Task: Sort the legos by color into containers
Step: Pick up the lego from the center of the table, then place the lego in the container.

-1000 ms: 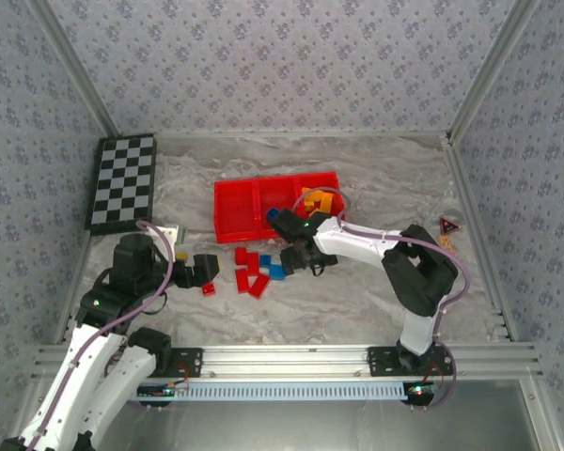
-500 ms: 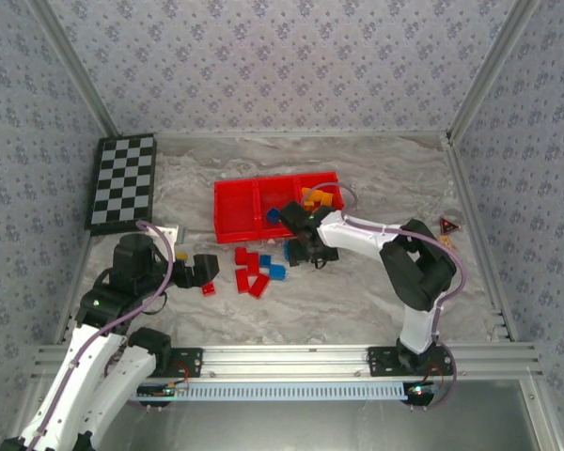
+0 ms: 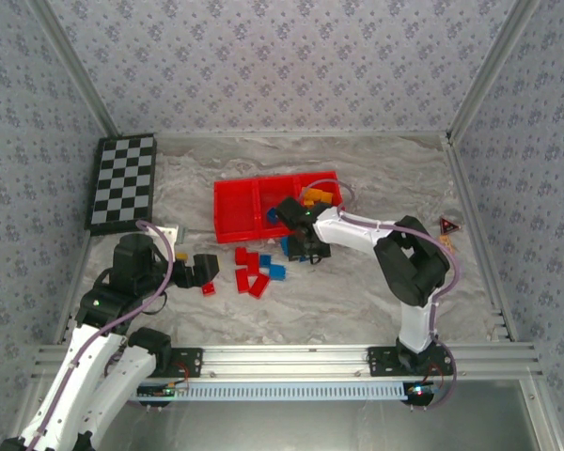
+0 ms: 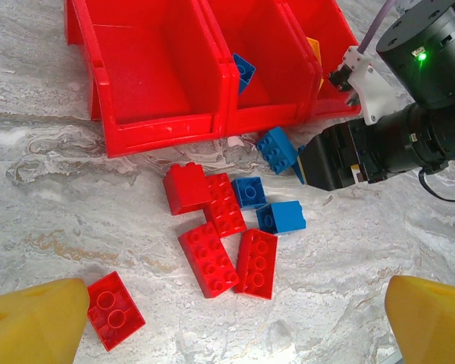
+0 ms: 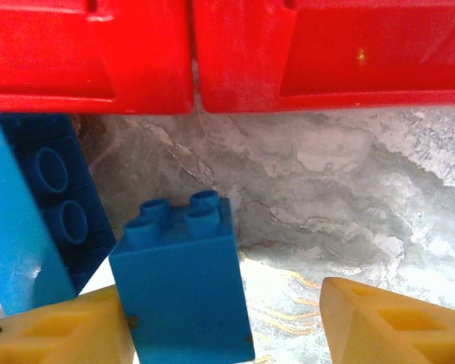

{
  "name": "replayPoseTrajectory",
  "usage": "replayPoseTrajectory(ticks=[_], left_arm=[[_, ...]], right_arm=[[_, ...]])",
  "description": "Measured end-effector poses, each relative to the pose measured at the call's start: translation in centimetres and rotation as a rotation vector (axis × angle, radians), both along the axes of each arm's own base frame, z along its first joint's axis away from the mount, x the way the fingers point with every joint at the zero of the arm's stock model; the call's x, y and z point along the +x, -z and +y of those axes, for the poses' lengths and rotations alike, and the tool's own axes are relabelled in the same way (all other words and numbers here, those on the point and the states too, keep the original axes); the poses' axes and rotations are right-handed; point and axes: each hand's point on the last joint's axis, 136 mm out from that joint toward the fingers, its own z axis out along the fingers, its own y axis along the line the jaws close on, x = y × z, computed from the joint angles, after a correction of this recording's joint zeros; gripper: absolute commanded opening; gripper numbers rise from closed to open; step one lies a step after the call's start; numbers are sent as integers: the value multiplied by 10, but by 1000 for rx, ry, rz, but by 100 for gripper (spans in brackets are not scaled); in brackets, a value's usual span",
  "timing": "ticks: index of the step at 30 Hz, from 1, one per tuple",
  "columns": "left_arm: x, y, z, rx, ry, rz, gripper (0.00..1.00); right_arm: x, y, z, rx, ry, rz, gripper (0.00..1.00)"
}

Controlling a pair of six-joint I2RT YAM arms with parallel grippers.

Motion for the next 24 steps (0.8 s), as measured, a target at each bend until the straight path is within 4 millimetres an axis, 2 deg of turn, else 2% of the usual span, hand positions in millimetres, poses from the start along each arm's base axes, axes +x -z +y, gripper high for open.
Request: replayPoseTrajectory(ticks=[7, 11, 13, 15, 19, 24], left_arm=[[0, 0, 0, 0, 0, 0, 100], [0, 0, 0, 0, 0, 0, 100], [0, 0, 0, 0, 0, 0, 100], [0, 0, 0, 0, 0, 0, 100], [0, 0, 0, -1, 1, 0, 100], [-1, -2, 0, -6, 4, -9, 100]], right_arm=[[2, -1, 0, -8, 0, -4, 36], [-3, -4, -4, -31, -8, -3, 33], [-7, -13, -3, -30, -18, -13, 32], [-9, -28, 0, -9, -30, -39, 31], [-12, -70, 7, 58, -47, -112, 31], [5, -127, 19, 151, -80, -224, 32]])
